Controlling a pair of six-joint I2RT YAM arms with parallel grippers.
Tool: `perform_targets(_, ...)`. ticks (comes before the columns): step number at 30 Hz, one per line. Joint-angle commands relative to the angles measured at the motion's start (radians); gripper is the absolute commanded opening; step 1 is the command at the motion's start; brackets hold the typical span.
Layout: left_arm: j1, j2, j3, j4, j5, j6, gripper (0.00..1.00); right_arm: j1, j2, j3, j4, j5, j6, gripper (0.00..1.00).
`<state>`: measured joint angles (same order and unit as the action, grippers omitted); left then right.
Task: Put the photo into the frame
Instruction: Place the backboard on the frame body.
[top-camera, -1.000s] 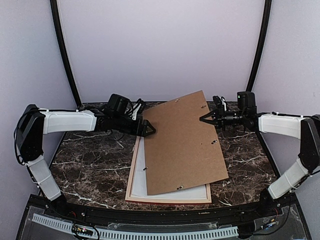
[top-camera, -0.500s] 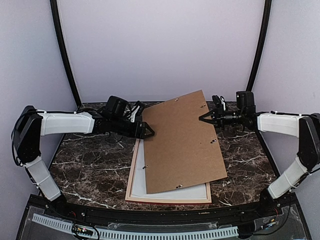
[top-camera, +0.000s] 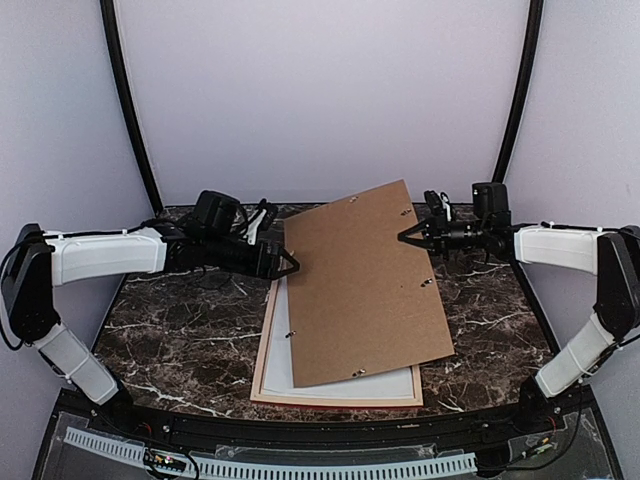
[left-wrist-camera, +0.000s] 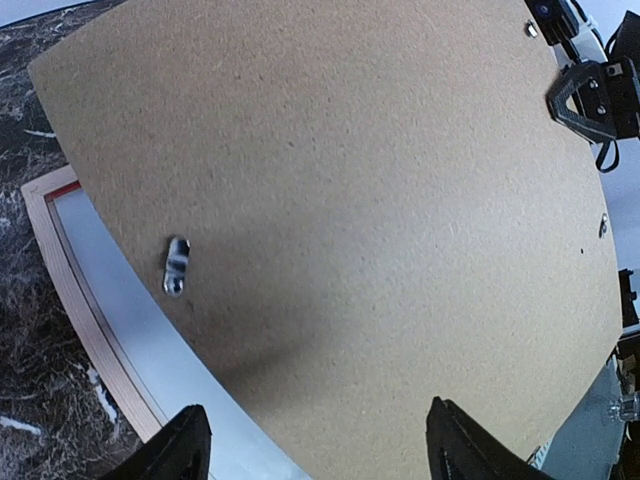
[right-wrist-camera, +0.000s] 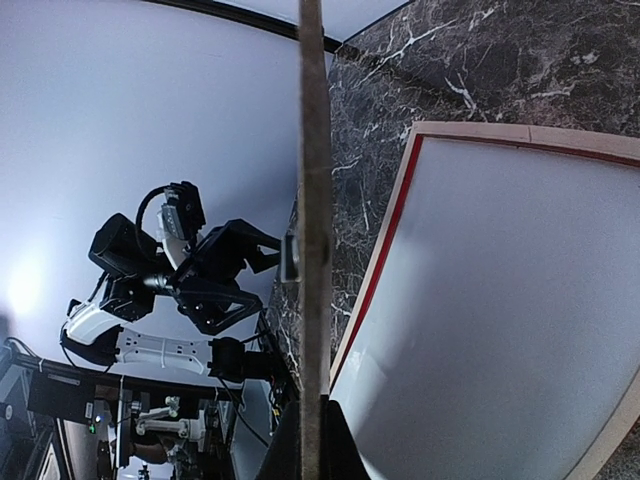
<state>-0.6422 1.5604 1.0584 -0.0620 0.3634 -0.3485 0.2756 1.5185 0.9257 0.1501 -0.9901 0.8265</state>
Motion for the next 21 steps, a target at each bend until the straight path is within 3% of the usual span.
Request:
perform_targets(1,-0.023,-0.082,-0.084,-0.016,0.044,-0.009,0.77,-0.011,-0.025,0.037,0.092,-0.036,0.04,0.0)
perform_targets(9,-0.124,-0.11,-0.135,-0.029,0.006,-0.019,0.77,-0.018,-0.026,0.011,0.168,-0.031,0.105,0.0)
perform_targets(21,-0.171,-0.12,-0.167,-0.067,-0.037,-0.035,0.77,-0.038,-0.042,-0.014,0.201,-0.03,0.134,0.0)
